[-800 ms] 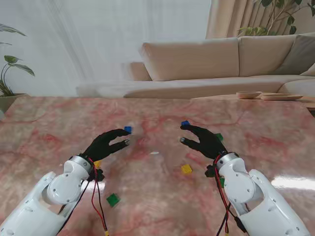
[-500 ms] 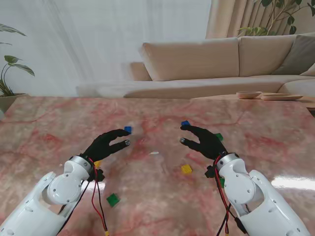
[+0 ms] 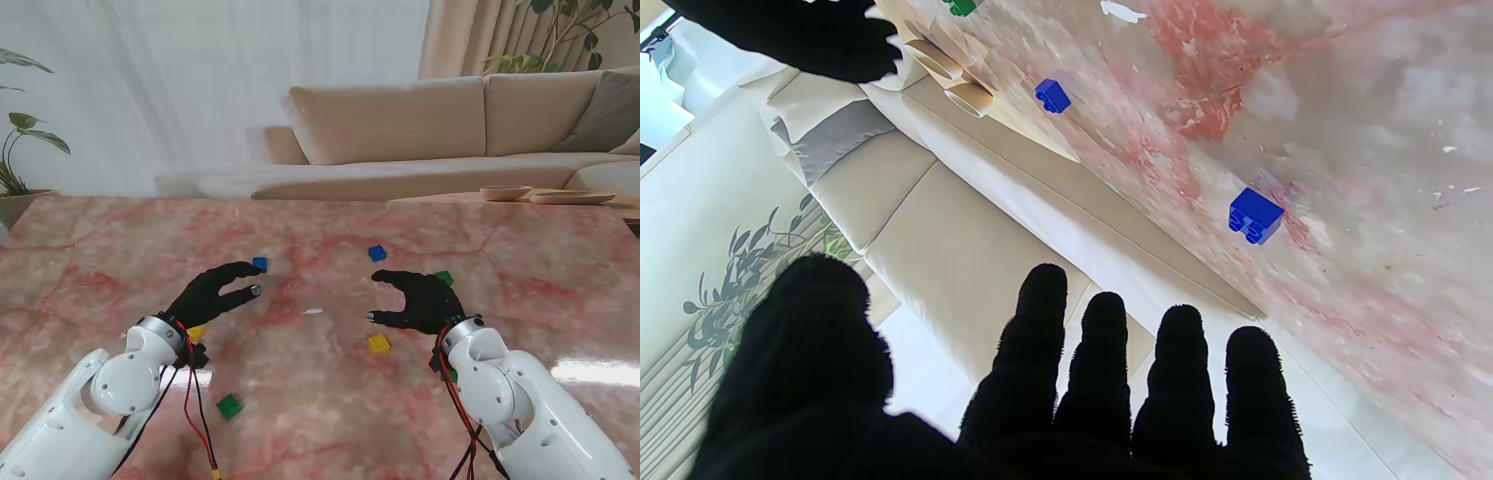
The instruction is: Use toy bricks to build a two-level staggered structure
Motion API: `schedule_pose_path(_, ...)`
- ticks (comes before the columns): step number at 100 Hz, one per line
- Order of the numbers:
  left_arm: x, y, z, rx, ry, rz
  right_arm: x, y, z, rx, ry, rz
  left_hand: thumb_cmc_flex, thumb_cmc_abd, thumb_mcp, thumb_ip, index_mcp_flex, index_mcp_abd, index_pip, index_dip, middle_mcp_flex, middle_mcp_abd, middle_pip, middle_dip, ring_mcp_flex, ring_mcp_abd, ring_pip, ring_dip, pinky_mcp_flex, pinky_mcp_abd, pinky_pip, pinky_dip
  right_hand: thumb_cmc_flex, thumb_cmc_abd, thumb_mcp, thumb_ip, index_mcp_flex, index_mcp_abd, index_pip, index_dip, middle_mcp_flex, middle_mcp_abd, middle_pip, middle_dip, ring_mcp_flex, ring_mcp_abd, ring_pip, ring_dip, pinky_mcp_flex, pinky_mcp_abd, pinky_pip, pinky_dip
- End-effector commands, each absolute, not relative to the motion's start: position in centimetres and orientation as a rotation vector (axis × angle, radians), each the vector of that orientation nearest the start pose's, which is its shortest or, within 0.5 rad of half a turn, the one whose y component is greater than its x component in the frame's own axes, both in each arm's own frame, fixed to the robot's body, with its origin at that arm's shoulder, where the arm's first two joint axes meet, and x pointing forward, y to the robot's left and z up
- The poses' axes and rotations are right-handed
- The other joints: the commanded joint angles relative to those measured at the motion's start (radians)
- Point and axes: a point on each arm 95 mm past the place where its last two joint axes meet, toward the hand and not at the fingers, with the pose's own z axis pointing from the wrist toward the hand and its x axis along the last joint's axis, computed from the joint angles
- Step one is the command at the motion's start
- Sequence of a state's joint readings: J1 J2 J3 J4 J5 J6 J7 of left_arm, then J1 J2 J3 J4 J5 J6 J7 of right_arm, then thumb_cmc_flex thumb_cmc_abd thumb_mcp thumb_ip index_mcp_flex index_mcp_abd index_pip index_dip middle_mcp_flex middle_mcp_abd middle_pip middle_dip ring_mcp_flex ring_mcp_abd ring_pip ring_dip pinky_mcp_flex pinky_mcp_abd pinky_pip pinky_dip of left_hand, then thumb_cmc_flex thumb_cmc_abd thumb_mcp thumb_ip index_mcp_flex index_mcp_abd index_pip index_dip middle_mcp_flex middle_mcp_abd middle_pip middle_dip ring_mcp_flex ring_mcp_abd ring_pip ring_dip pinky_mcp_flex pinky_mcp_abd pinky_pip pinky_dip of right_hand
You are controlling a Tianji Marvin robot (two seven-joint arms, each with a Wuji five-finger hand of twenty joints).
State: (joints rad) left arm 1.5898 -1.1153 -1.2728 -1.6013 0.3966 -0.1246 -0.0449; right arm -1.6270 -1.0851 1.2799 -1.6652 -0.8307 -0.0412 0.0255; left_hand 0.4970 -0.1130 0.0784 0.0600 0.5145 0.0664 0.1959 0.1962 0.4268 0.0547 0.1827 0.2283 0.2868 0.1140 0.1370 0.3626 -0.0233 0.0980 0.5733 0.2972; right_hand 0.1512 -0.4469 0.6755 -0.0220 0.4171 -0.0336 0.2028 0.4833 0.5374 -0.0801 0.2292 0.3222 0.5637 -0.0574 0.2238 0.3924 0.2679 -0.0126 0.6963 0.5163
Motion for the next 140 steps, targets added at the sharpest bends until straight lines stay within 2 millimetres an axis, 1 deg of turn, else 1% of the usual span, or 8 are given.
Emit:
schedule_pose_path(1, 39.7, 0.7, -32.6, -1.743, 1.213, -1.918, 38.4, -1.7, -32.5, 1.409, 1.463, 1.546, -0.013, 0.037, -0.037, 0.003, 0.001, 0.008, -0.018, -0.002, -0.025, -0.016, 0.003, -0.011, -0.008, -0.038, -0.008, -0.008, -0.012, -0.054, 0.03, 0.014, 0.037, -0.062, 0.007, -0.01, 0.006, 0.001, 0.019, 0.022, 0.0, -0.006, 0.051, 0.065, 0.033, -0.011, 0.045, 0.067, -0.003, 0.005, 0.054, 0.094)
schedule_pose_path(18, 39.8, 0.7, -32.5, -1.735, 1.211, -1.931, 37.9, -2.5, -32.5, 1.262, 1.575, 1.382, -0.011, 0.039, -0.037, 0.003, 0.002, 0.009, -0.018, -0.002, -0.024, -0.017, 0.003, -0.011, -0.004, -0.038, -0.006, -0.007, -0.013, -0.055, 0.044, 0.02, 0.193, -0.144, -0.004, -0.01, 0.009, 0.009, 0.039, 0.043, -0.03, -0.015, 0.158, 0.196, -0.006, -0.045, 0.288, 0.223, -0.005, -0.007, 0.137, 0.294)
schedule_pose_path(27, 39.8, 0.8, -32.4, -1.733, 1.214, -1.937, 37.7, -2.7, -32.8, 1.204, 1.623, 1.312, -0.012, 0.041, -0.037, 0.003, 0.002, 0.008, -0.019, -0.002, -0.025, -0.017, 0.003, -0.011, -0.003, -0.039, -0.006, -0.007, -0.014, -0.056, 0.048, 0.022, 0.285, -0.154, 0.039, -0.005, 0.004, 0.008, 0.04, 0.051, -0.044, -0.025, 0.202, 0.242, -0.029, -0.061, 0.399, 0.269, -0.008, -0.009, 0.159, 0.342)
schedule_pose_path(40, 39.9, 0.9, -32.3, -1.728, 1.215, -1.941, 37.7, -2.6, -33.7, 1.178, 1.674, 1.261, -0.011, 0.04, -0.038, 0.002, 0.003, 0.009, -0.019, -0.002, -0.024, -0.017, 0.004, -0.012, -0.002, -0.038, -0.006, -0.007, -0.015, -0.054, 0.051, 0.023, 0.32, -0.255, 0.331, -0.058, -0.012, 0.001, 0.017, 0.054, -0.073, -0.039, 0.244, 0.285, -0.053, -0.078, 0.481, 0.289, -0.014, -0.013, 0.166, 0.36)
schedule_pose_path(48, 39.9, 0.9, -32.2, -1.727, 1.214, -1.942, 37.8, -2.4, -34.3, 1.17, 1.707, 1.243, -0.011, 0.041, -0.038, 0.002, 0.003, 0.008, -0.019, -0.002, -0.025, -0.018, 0.004, -0.012, -0.002, -0.038, -0.006, -0.007, -0.015, -0.055, 0.052, 0.024, 0.316, -0.284, 0.39, -0.078, -0.026, -0.005, 0.003, 0.05, -0.087, -0.051, 0.274, 0.309, -0.066, -0.086, 0.51, 0.302, -0.02, -0.016, 0.168, 0.359)
schedule_pose_path(71, 39.9, 0.9, -32.1, -1.73, 1.213, -1.943, 38.3, -1.4, -36.4, 1.176, 1.772, 1.213, -0.009, 0.04, -0.038, 0.001, 0.004, 0.006, -0.017, -0.002, -0.022, -0.02, 0.005, -0.012, 0.002, -0.04, -0.005, -0.007, -0.016, -0.055, 0.056, 0.025, 0.322, -0.298, 0.38, -0.097, -0.035, -0.021, -0.009, 0.052, -0.093, -0.082, 0.346, 0.377, -0.07, -0.103, 0.574, 0.331, -0.018, -0.019, 0.186, 0.358)
schedule_pose_path(96, 39.8, 1.0, -32.1, -1.734, 1.217, -1.939, 38.7, -0.6, -37.8, 1.19, 1.781, 1.221, -0.006, 0.041, -0.037, 0.0, 0.004, 0.008, -0.016, -0.002, -0.022, -0.017, 0.006, -0.012, 0.004, -0.04, -0.004, -0.006, -0.015, -0.058, 0.056, 0.024, 0.324, -0.302, 0.341, -0.117, 0.0, -0.048, 0.089, 0.148, -0.08, -0.095, 0.382, 0.413, -0.06, -0.109, 0.587, 0.329, -0.009, -0.022, 0.213, 0.356)
schedule_pose_path(140, 39.8, 1.0, -31.8, -1.738, 1.214, -1.936, 39.0, 0.0, -39.0, 1.187, 1.776, 1.23, -0.004, 0.047, -0.038, -0.003, 0.006, 0.013, -0.017, -0.002, -0.026, -0.012, 0.005, -0.013, 0.0, -0.037, -0.005, -0.006, -0.017, -0.058, 0.047, 0.019, 0.331, -0.29, 0.312, -0.136, 0.137, -0.177, 0.371, 0.45, 0.052, -0.124, 0.439, 0.438, -0.002, -0.112, 0.597, 0.318, 0.029, -0.032, 0.31, 0.368)
